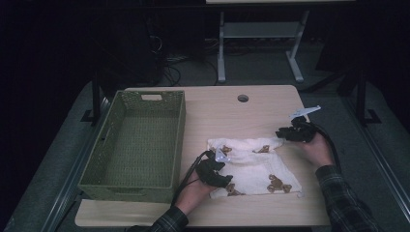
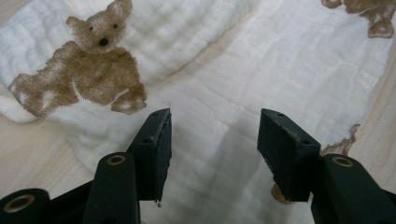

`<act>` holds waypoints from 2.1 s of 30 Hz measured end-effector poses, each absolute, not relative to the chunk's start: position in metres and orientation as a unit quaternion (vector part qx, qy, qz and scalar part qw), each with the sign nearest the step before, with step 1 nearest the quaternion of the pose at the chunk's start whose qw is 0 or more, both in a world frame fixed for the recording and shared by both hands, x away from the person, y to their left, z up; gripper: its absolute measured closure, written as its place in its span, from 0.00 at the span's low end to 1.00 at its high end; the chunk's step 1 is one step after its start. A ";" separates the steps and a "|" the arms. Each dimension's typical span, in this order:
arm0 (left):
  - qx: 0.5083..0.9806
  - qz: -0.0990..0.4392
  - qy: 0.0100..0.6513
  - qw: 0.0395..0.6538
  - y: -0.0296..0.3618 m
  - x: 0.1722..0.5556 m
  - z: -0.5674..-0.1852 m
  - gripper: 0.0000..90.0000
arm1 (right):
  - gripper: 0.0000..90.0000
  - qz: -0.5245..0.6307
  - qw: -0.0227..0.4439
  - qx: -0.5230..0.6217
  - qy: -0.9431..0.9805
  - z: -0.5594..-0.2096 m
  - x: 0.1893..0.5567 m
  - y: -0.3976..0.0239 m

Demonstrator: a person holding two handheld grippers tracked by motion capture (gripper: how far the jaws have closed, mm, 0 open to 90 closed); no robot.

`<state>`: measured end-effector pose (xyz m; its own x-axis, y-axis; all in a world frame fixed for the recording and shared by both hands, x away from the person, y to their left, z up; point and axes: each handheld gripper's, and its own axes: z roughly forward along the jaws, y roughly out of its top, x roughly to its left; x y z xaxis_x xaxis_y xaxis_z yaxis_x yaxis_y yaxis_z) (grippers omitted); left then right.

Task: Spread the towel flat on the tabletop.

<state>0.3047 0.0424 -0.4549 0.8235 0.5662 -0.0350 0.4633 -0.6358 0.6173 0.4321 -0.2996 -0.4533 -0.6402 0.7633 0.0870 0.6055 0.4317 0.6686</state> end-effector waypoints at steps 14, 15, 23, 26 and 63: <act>0.903 0.083 0.284 0.310 0.042 0.304 -0.459 0.47 | 0.96 0.331 0.120 0.404 0.844 -0.457 0.434 -0.295; 0.903 0.082 0.285 0.310 0.042 0.304 -0.459 0.47 | 0.96 0.337 0.121 0.403 0.842 -0.454 0.435 -0.295; 0.905 0.083 0.282 0.308 0.042 0.304 -0.459 0.46 | 0.96 0.352 0.157 0.394 0.834 -0.422 0.461 -0.294; 0.908 0.084 0.278 0.304 0.043 0.304 -0.459 0.46 | 0.97 0.352 0.165 0.396 0.832 -0.416 0.469 -0.295; 0.854 0.147 0.372 0.332 0.038 0.380 -0.429 0.55 | 0.67 0.376 0.119 0.378 0.838 -0.447 0.418 -0.302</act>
<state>0.3802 0.0383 -0.4292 0.6805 0.7328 0.0037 0.5375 -0.5025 0.6772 0.4175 -0.3025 -0.4469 -0.6860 0.7226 0.0852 0.5444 0.4320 0.7190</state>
